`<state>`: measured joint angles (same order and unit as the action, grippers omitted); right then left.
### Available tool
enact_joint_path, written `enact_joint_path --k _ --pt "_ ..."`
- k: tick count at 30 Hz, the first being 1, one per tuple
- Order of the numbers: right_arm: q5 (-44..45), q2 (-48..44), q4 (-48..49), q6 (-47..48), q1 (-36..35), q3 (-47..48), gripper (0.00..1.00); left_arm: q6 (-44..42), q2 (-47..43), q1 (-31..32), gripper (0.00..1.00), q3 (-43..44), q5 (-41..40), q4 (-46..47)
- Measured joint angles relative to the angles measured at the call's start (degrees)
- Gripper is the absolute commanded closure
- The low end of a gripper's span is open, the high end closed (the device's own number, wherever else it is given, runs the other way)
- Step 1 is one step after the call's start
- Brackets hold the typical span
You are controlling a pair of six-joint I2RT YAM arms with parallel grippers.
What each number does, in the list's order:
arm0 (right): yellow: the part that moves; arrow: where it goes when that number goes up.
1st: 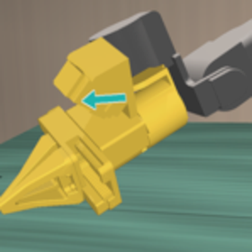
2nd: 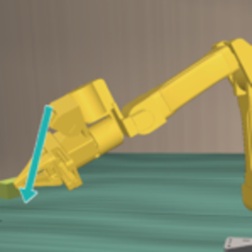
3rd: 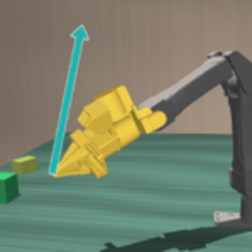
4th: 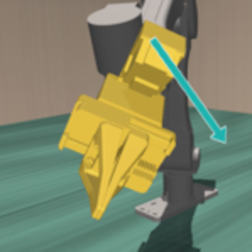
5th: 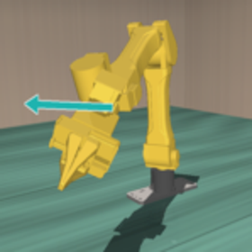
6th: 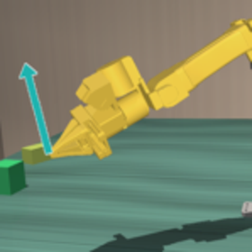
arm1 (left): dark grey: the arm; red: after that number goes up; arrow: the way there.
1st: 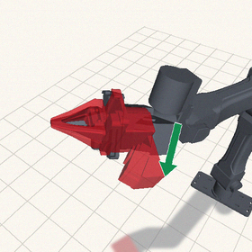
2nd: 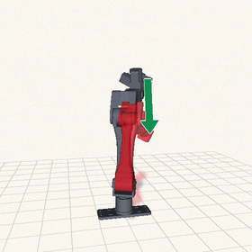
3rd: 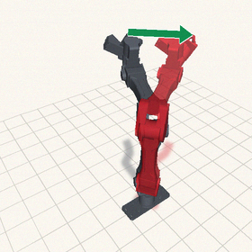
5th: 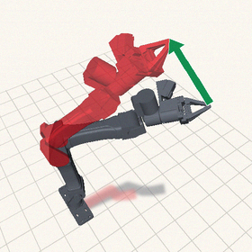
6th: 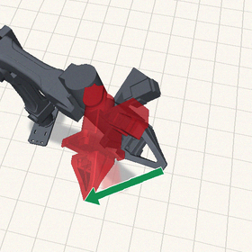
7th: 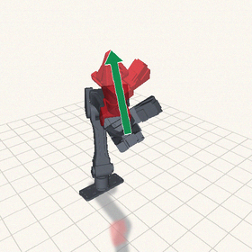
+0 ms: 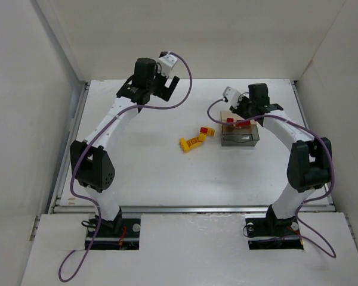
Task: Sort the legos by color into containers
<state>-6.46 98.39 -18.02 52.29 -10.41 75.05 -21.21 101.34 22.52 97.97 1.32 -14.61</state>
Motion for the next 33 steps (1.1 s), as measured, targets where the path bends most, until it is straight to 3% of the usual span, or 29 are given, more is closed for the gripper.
enact_joint_path --k 1,5,8,9,13,14,24,33 --pt "-0.2 0.2 -0.1 1.0 0.3 -0.3 1.0 0.1 0.0 -0.1 0.02 0.0 1.0 -0.2" --pt "-2.0 0.7 -0.4 5.0 0.7 -1.3 0.72 0.0 0.0 -0.1 0.08 0.0 3.9 -2.0" --pt "-3.1 0.7 -0.8 6.6 1.0 -2.1 0.59 -0.3 0.0 -0.1 0.08 0.0 5.1 -2.7" --pt "-3.2 0.7 -0.9 7.0 1.0 -2.2 0.48 -0.4 0.0 0.0 0.08 0.0 5.5 -2.9" --pt "-3.4 0.8 -0.8 7.8 1.0 -2.4 0.33 -1.5 0.0 -0.1 0.05 0.0 7.3 -3.9" --pt "-3.4 0.8 -0.8 8.0 1.0 -2.4 0.0 -2.0 0.0 -0.1 0.04 0.0 8.1 -4.3" --pt "-3.2 -2.7 3.6 4.4 1.0 -5.8 0.0 -12.4 0.0 4.6 0.0 -2.7 14.6 -12.4" --pt "-2.5 -18.3 17.9 -12.2 1.0 -11.2 0.0 -14.7 2.7 13.9 0.0 -10.4 21.5 -14.4"
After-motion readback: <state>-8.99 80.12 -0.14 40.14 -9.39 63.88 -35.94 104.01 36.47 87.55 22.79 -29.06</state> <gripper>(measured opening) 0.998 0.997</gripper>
